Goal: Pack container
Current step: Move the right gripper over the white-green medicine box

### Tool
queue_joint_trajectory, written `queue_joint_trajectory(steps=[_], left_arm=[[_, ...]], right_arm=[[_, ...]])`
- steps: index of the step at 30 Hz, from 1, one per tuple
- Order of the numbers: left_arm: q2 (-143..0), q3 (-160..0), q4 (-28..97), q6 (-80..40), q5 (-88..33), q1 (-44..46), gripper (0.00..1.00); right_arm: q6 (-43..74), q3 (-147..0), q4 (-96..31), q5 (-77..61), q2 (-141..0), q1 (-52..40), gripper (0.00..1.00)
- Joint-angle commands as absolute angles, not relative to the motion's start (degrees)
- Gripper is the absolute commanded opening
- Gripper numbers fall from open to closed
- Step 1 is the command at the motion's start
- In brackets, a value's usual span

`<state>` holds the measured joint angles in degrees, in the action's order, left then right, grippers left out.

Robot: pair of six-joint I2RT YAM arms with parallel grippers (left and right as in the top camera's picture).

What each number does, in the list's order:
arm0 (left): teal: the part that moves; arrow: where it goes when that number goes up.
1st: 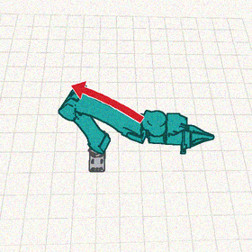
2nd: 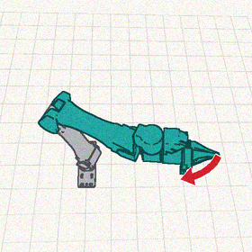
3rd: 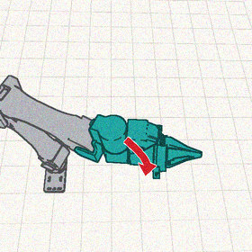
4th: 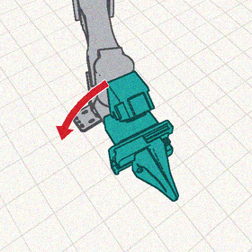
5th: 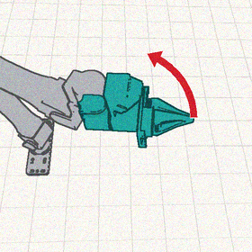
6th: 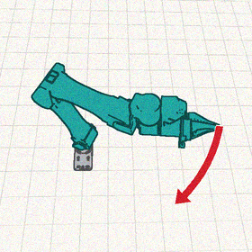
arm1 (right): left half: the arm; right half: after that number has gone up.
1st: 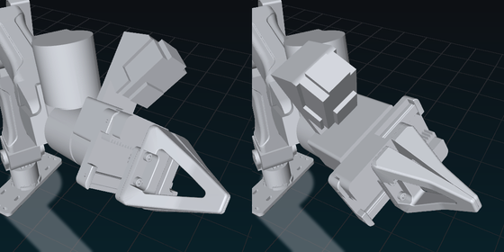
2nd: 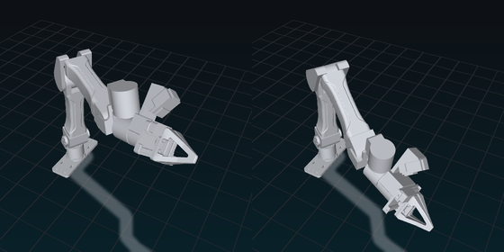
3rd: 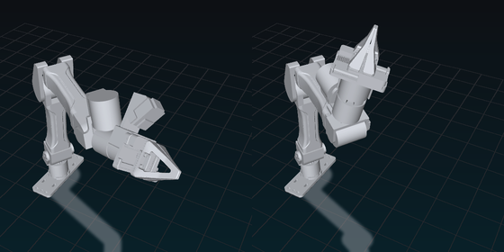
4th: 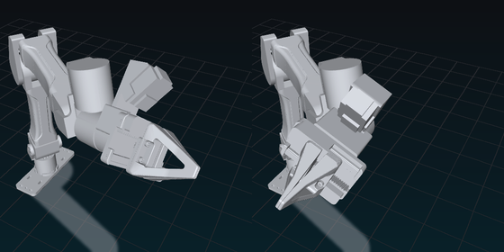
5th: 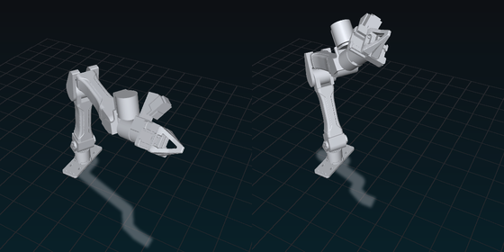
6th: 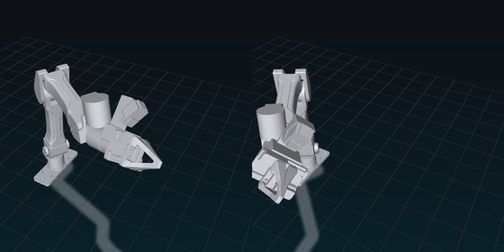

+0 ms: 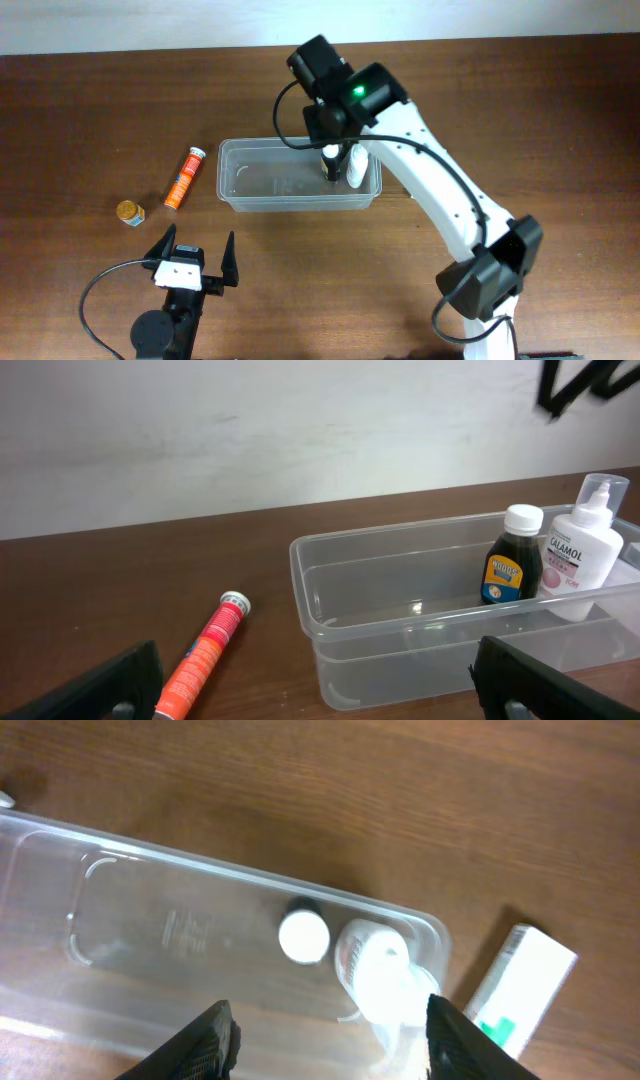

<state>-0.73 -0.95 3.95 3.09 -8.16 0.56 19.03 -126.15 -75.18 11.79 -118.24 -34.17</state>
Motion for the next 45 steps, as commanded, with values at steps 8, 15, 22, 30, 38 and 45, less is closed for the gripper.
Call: queue_joint_trajectory(steps=[8,15,22,30,38,45], left_arm=[[-0.3,-0.51,3.92,3.99,-8.16,0.32,0.99],[-0.3,-0.51,3.92,3.99,-8.16,0.32,0.99],[-0.3,-0.51,3.92,3.99,-8.16,0.32,0.99],[-0.3,-0.51,3.92,3.99,-8.16,0.32,0.99],[-0.3,-0.51,3.92,3.99,-8.16,0.32,1.0],[-0.3,-0.51,3.92,3.99,-8.16,0.32,0.99]], right_arm=[[21.98,-130.85,-90.63,12.1,-113.38,-21.76,0.6],[21.61,-125.34,-92.14,8.1,-113.75,-11.03,0.61],[16.36,-108.36,-80.38,-0.82,-113.75,-6.07,0.65],[11.03,-92.47,-65.91,-5.26,-113.75,-3.86,0.76],[9.19,-82.56,-54.28,-6.63,-113.82,-3.66,0.82],[9.26,-76.97,-46.63,-4.38,-113.95,-3.66,0.82]])
